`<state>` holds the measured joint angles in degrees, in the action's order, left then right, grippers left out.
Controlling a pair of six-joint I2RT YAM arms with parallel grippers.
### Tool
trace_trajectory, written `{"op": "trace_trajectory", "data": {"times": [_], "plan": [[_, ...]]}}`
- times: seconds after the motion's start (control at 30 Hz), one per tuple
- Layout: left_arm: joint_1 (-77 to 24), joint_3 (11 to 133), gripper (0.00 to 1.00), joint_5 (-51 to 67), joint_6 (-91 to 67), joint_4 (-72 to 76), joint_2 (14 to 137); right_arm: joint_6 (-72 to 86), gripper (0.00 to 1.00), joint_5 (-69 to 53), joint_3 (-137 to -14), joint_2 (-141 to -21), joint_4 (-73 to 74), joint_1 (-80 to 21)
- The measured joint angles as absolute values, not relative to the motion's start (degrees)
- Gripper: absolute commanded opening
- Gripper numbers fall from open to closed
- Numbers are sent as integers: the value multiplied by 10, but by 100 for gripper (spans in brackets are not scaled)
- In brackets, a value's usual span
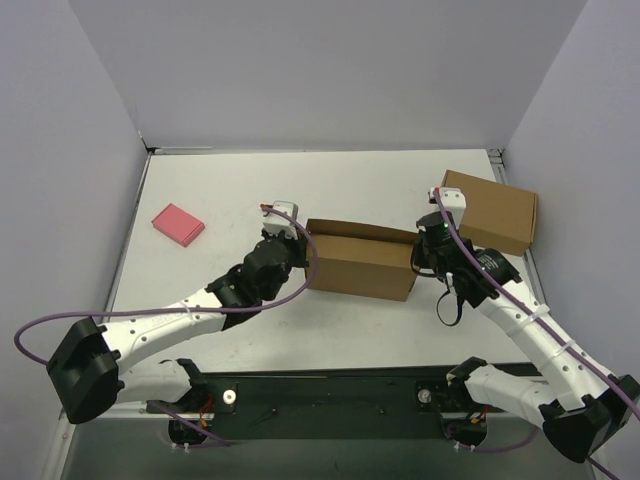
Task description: Fold the paper box
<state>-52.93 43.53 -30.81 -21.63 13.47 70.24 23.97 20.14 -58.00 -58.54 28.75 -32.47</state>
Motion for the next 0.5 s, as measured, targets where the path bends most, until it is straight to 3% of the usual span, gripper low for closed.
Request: {"op": "trace_trajectory", "data": {"times": [0.5], "plan": [[-543,414,0,-325,-206,168,705,240,0,211,-563,-573,272,-331]]}}
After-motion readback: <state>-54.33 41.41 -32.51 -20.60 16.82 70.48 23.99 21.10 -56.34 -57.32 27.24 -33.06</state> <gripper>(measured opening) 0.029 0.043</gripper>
